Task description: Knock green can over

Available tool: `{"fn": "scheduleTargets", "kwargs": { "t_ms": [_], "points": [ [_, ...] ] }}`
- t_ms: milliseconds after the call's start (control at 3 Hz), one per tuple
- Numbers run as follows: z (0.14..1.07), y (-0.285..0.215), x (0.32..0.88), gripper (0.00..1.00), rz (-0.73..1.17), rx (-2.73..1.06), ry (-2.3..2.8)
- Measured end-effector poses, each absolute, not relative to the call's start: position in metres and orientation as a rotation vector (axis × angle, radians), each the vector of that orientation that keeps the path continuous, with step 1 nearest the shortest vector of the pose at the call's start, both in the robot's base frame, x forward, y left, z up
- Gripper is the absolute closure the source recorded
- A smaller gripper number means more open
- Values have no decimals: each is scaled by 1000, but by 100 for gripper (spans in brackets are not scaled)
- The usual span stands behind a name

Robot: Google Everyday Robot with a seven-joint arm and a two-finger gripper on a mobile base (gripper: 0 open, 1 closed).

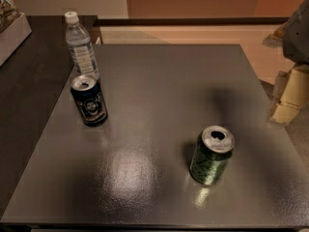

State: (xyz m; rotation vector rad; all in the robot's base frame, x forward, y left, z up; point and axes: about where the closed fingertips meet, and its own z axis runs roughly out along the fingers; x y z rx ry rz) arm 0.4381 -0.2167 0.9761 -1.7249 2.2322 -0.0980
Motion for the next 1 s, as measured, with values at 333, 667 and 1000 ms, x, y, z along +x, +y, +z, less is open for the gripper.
{"fn": "scheduleTargets", "kwargs": {
  "t_ms": [333, 667, 1000],
  "points": [
    [976, -217, 438, 0, -98, -1725, 2232],
    [976, -217, 438, 0, -98, -1725, 2232],
    [976, -216, 437, 0, -86, -1723, 2230]
  ]
}}
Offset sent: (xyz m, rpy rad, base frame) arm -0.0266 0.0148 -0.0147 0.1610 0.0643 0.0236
